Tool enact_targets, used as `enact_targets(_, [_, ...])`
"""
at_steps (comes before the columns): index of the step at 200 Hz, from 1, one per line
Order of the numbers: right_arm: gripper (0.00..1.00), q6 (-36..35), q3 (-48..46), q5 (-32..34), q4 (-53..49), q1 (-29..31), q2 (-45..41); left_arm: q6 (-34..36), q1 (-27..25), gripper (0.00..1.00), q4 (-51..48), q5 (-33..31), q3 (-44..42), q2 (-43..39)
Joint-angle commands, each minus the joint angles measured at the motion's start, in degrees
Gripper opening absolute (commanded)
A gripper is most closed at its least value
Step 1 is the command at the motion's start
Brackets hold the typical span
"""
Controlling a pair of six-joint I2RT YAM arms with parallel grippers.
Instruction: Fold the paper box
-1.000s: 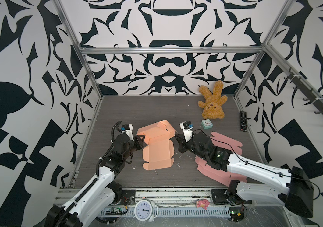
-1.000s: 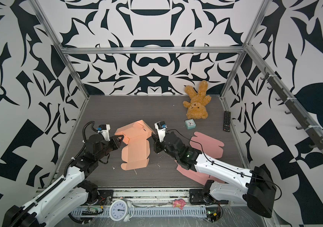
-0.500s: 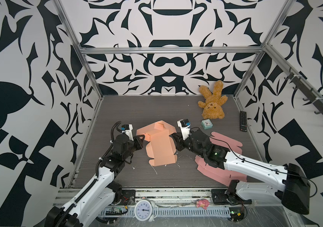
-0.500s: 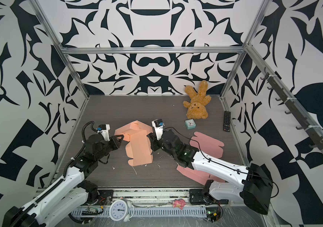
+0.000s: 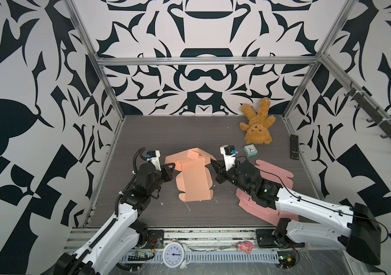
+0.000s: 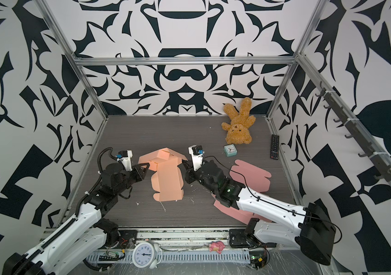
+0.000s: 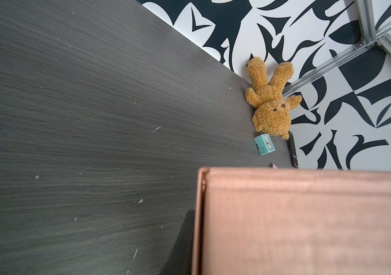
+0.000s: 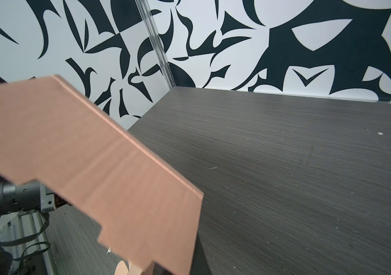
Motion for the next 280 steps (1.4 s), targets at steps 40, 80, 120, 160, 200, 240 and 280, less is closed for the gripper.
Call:
enact_targets(40, [0.0,-2.8,2.0,4.9,-0.5,0.3,-3.6,0.9,0.3,0.15,0.9,2.2,0.6,1.3])
enact_targets(80, [0.0,-3.2,2.0,6.1,-1.2,-0.1,-3.7,0.9,0.3,0.15,1.8,3.6,0.2,2.3])
enact_targets(120, [0.0,-2.3,2.7,6.5,-1.2,-0.3,-2.3,0.9,0.2,0.14,3.5,5.2,-0.4,3.3])
enact_targets(160, [0.0,2.2,3.3,4.9,-3.1,-3.6,-0.7,0.7,0.3,0.14,4.7,6.7,-0.8,3.7])
enact_targets(200, [0.0,5.6,3.5,-1.1,-3.3,-6.5,0.4,0.3,0.3,0.14,6.0,6.8,-1.8,4.4])
enact_targets(240, [0.0,4.1,2.2,-4.6,-2.7,-6.7,-0.1,-0.7,1.1,0.14,5.9,6.9,-2.2,4.3])
enact_targets(280, [0.0,2.7,-3.5,-8.7,-1.1,-6.7,-3.0,-4.3,5.1,0.13,7.8,11.6,-1.6,5.0])
